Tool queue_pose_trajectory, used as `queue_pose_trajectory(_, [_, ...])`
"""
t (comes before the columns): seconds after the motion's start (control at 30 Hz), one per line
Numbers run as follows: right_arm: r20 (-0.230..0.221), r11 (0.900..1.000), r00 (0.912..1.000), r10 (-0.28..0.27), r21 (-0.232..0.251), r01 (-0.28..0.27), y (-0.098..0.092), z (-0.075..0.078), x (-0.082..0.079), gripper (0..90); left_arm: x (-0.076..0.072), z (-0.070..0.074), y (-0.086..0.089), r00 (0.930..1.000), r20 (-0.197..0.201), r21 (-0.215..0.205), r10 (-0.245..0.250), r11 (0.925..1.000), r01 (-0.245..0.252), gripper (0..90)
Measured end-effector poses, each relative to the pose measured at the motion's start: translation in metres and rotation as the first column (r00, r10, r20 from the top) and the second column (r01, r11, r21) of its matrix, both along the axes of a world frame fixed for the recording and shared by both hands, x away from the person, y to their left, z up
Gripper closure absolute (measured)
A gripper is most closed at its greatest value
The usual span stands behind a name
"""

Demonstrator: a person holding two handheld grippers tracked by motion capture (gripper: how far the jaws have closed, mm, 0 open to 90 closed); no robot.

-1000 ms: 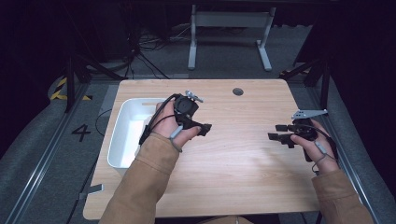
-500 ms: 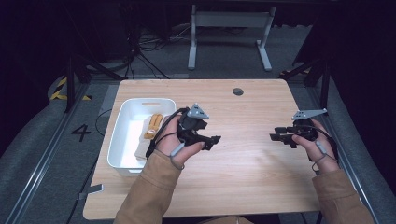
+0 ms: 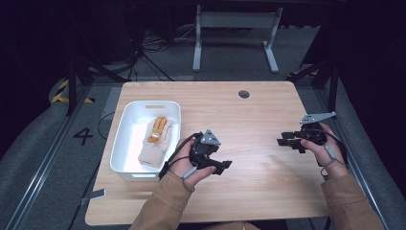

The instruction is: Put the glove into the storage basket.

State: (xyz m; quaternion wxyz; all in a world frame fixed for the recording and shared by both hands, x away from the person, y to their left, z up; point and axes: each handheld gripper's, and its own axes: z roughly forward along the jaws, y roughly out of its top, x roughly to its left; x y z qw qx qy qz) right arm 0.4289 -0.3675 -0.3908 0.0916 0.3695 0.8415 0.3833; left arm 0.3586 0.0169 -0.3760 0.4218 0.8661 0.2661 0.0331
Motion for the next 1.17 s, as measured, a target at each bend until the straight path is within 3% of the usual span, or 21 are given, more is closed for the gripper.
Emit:
queue_pose_trajectory(0.23, [-0.005, 1.0, 1.0, 0.005, -0.008, -0.005, 0.003, -0.002, 0.001, 55.5, -0.002, -0.034, -0.004, 0.9997, -0.02, 0.01, -0.011, 0.9999, 0.011, 32.9])
queue_pose_trajectory(0.4, [-0.012, 1.0, 0.9999, 0.01, -0.018, -0.01, 0.004, -0.005, 0.001, 54.5, -0.006, -0.053, -0.008, 0.999, -0.039, 0.04, -0.022, 0.9989, 0.024, 31.7])
queue_pose_trajectory(0.73, [-0.021, 1.0, 0.9998, 0.0, -0.022, -0.001, 0.004, -0.01, 0.004, 50.5, -0.004, -0.08, -0.014, 0.9983, -0.058, 0.101, -0.013, 0.9947, 0.018, 31.6])
queue_pose_trajectory(0.93, [-0.033, 0.999, 0.9994, -0.012, -0.033, 0.011, 0.005, -0.017, 0.006, 48.0, -0.004, -0.085, -0.014, 0.9986, -0.051, 0.125, -0.015, 0.9919, 0.022, 30.8])
queue_pose_trajectory(1.07, [-0.029, 0.999, 0.9995, -0.014, -0.039, 0.013, 0.005, -0.018, 0.007, 47.4, -0.004, -0.084, -0.014, 0.999, -0.042, 0.111, -0.012, 0.9937, 0.017, 30.1])
queue_pose_trajectory(1.17, [-0.029, 0.999, 0.9994, -0.021, -0.032, 0.02, 0.005, -0.017, 0.007, 47.2, -0.005, -0.082, -0.014, 0.9983, -0.057, 0.104, -0.012, 0.9944, 0.018, 30.0])
